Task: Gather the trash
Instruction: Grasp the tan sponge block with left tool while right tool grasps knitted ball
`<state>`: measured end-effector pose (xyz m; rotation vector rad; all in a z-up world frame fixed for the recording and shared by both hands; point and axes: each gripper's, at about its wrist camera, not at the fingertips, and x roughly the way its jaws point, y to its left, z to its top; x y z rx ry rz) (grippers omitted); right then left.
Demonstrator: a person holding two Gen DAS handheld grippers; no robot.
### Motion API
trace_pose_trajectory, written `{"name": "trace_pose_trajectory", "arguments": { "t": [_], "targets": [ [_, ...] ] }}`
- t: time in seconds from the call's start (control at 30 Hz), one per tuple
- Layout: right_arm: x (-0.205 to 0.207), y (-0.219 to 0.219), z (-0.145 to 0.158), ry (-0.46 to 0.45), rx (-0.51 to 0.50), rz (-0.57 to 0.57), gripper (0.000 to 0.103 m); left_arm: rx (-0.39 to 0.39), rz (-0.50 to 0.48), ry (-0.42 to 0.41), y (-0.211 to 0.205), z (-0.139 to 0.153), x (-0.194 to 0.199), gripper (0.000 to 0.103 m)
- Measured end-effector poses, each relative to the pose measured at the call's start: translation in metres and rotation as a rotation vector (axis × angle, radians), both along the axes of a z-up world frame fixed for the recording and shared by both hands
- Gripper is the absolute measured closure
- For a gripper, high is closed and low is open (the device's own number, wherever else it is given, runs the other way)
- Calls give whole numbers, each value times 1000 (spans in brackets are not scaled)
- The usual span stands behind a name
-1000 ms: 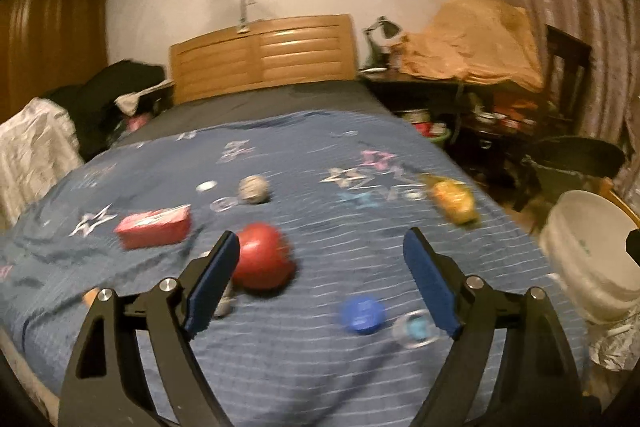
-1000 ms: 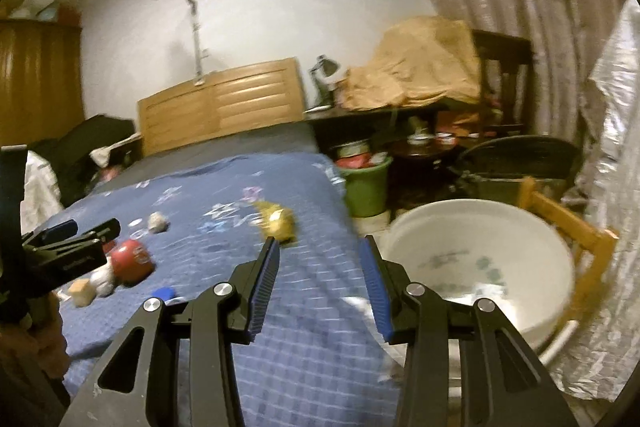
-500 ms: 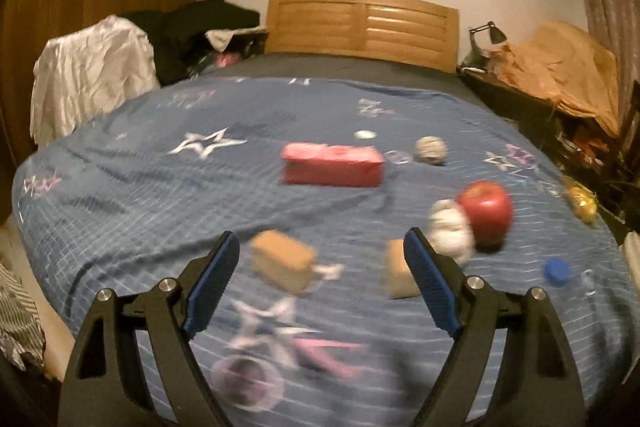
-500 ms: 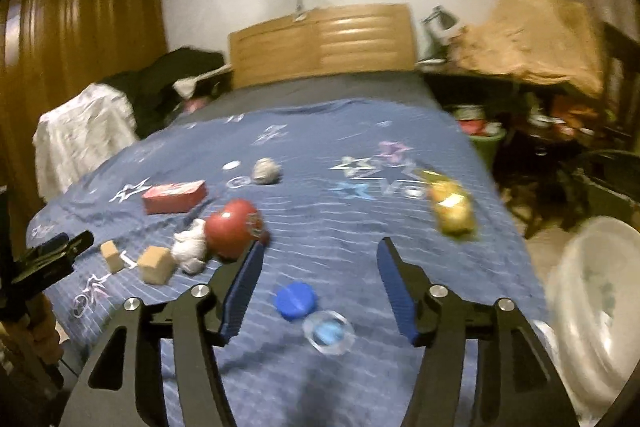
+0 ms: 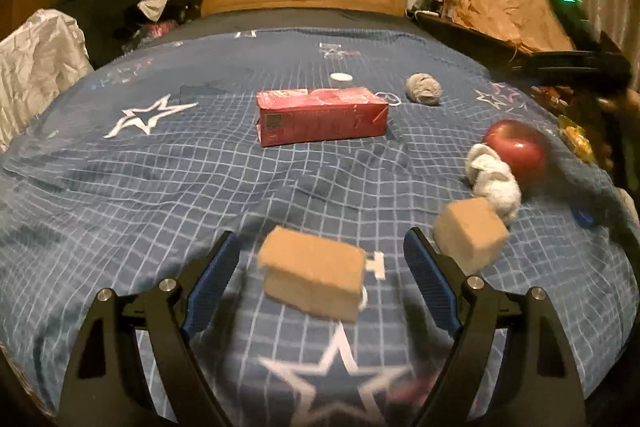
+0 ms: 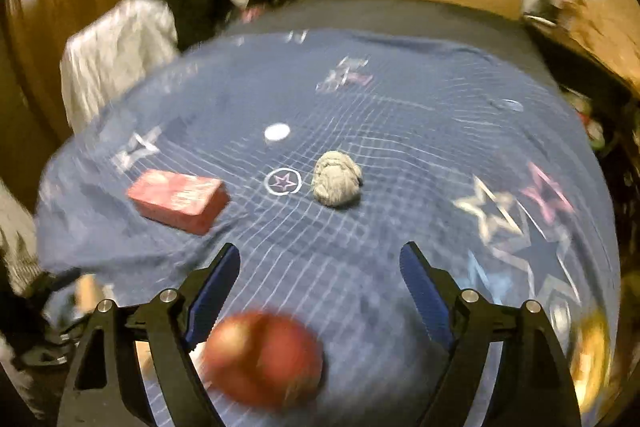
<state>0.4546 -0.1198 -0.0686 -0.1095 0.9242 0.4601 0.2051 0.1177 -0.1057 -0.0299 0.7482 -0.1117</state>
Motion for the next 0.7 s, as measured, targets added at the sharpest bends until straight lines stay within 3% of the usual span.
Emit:
{"name": "trace_pose_trajectory", "arguments": {
  "t": [0.1,0.17,0.2,0.23,0.27,0.3,0.33,0.5,0.7],
  "targets": [
    [49,23,-22,38,-50,19,21,-32,-33,17,3,-3,9,25],
    [76,31,-36,51,-46,17,21,-33,-41,38,1,-7,13,31],
    [86,34,-42,56,-48,13,21,-32,-41,55,1,-10,15,40],
    [100,37,-54,75,-66,-1,27,-28,-36,73,1,-13,18,52],
    [102,38,-65,103,-76,6,60,-18,-23,84,0,-15,19,55],
    [105,41,-73,127,-87,18,66,-19,-17,90,1,-16,20,57],
    [102,42,-71,91,-93,27,67,-22,-16,87,1,-16,20,59],
    [72,29,-25,-42,-66,32,70,-47,-8,85,7,-16,21,62],
    [-26,-3,58,-207,60,41,70,-57,-5,64,9,-14,18,63]
  ]
}}
